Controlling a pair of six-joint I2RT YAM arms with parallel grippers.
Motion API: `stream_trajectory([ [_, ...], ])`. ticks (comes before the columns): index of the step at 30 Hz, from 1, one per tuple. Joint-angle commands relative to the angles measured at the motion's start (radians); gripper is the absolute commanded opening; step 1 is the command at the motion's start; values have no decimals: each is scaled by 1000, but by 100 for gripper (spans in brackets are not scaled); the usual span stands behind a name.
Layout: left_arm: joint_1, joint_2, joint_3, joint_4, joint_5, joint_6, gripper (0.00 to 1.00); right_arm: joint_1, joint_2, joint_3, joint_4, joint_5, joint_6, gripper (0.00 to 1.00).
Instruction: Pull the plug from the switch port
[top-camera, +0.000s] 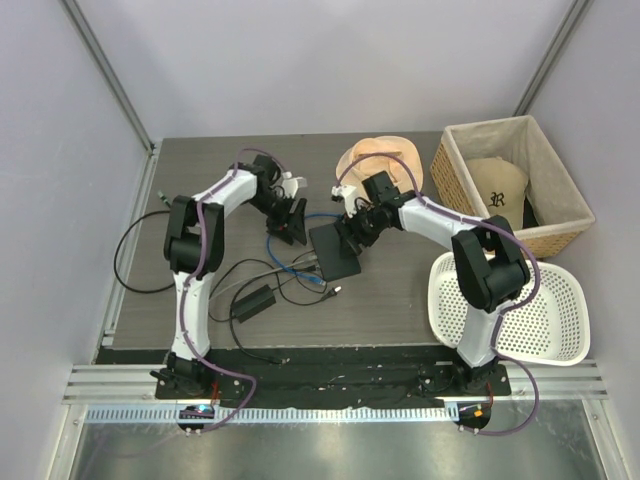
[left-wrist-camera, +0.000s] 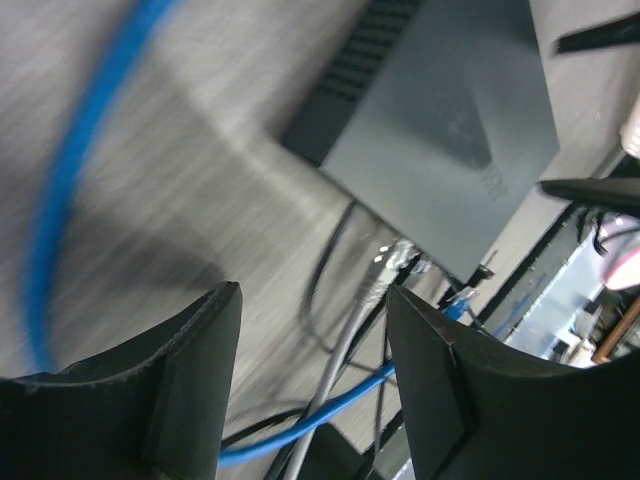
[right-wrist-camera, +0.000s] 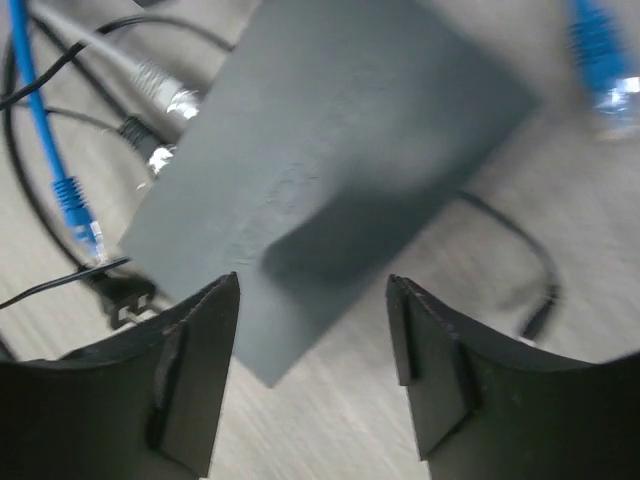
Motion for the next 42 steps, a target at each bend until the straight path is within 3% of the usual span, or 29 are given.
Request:
stream_trajectory([
  [1, -27, -18, -30, 46, 86, -11, 62, 28, 6, 52, -30, -84, -12, 65],
  [6, -51, 30, -27, 31, 105, -19, 57, 42, 56, 73, -46, -60, -23, 54],
  [7, -53, 39, -20, 23, 100, -20, 57, 48, 62, 70, -38, -17, -16, 44],
  [10, -54, 65, 9, 3, 97, -20, 56, 54, 87, 55, -29, 38, 0, 28],
  [13, -54, 71, 9, -2, 91, -26, 54, 56, 92, 58, -29, 34, -5, 23],
  [28, -66, 114, 28, -161, 97, 75, 41, 68, 115, 27, -6, 74, -12, 20],
  [42, -91, 182, 127, -207, 106, 58, 40, 73, 110, 20, 0, 87, -12, 20],
])
